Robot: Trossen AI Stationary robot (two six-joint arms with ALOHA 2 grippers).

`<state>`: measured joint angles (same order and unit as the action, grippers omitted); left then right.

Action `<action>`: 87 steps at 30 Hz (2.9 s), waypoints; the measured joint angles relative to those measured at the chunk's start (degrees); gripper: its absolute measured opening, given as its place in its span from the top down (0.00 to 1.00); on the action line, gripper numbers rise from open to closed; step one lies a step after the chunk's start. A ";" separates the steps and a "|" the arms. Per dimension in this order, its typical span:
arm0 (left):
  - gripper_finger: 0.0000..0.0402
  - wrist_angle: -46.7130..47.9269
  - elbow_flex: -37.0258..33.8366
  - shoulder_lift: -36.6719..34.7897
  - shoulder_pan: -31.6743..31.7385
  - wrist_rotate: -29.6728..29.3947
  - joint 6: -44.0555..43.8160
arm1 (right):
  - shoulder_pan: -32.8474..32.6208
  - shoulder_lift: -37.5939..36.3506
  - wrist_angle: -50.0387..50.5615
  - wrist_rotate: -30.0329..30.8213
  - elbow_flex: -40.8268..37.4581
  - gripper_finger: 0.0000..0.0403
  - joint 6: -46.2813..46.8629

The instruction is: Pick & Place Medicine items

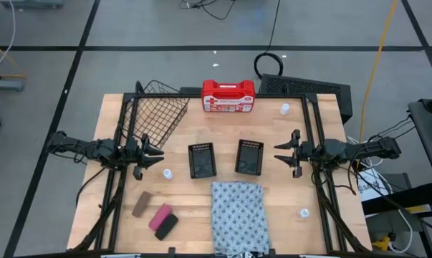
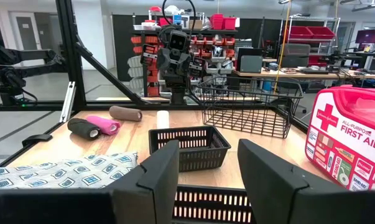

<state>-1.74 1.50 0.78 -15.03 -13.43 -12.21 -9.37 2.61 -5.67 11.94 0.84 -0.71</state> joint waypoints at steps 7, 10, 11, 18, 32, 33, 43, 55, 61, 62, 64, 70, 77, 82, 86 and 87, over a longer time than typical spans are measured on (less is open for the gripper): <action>0.73 0.00 0.00 0.02 0.00 0.00 -0.02 | 0.00 -0.02 0.00 -0.01 -0.02 0.61 0.01; 0.73 0.00 0.00 0.02 -0.02 -0.01 0.00 | -0.02 0.00 0.00 0.00 -0.02 0.61 0.00; 0.73 0.01 0.00 0.02 -0.01 -0.02 0.00 | -0.02 -0.02 0.01 -0.01 -0.01 0.61 0.01; 0.73 0.00 0.00 0.02 -0.02 -0.02 0.00 | -0.01 -0.02 0.00 -0.01 0.00 0.61 0.01; 0.73 0.00 0.00 0.00 -0.01 -0.01 0.00 | 0.00 -0.02 0.01 0.00 -0.01 0.61 0.00; 0.73 0.00 0.00 0.02 -0.02 -0.01 0.00 | 0.01 -0.02 0.00 0.00 0.00 0.61 0.02; 0.73 0.00 0.00 0.01 -0.01 -0.02 0.00 | 0.00 -0.02 0.01 -0.02 0.00 0.61 0.01; 0.73 0.00 0.00 0.01 -0.01 -0.02 0.00 | -0.01 -0.01 0.01 0.00 0.00 0.61 0.02; 0.73 0.00 0.00 0.00 -0.01 -0.01 0.00 | 0.00 -0.01 0.00 0.00 0.00 0.61 0.01; 0.73 0.02 0.00 0.02 -0.02 -0.02 0.00 | -0.01 -0.01 0.01 0.00 -0.01 0.61 0.00; 0.73 0.00 -0.01 0.00 -0.01 -0.01 0.00 | -0.01 0.00 0.00 0.00 0.00 0.61 0.02; 0.73 0.00 0.00 0.01 -0.02 0.00 0.00 | -0.01 0.00 0.02 0.00 0.00 0.61 0.02; 0.73 0.00 0.00 0.02 0.00 0.00 0.00 | 0.00 -0.01 0.01 0.00 -0.01 0.61 0.01; 0.73 0.00 0.00 0.02 -0.01 -0.02 0.00 | -0.02 0.00 -0.88 -0.02 0.00 0.61 0.15; 0.73 0.00 0.00 0.01 -0.01 -0.01 0.00 | -0.02 0.00 -5.32 -0.02 0.00 0.61 11.58; 0.73 0.00 0.00 0.00 -0.02 -0.02 0.00 | -0.02 0.00 -7.10 0.05 0.00 0.61 15.02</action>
<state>-1.74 1.50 0.78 -15.05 -13.45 -12.21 -9.39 2.61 -12.77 12.00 0.84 14.31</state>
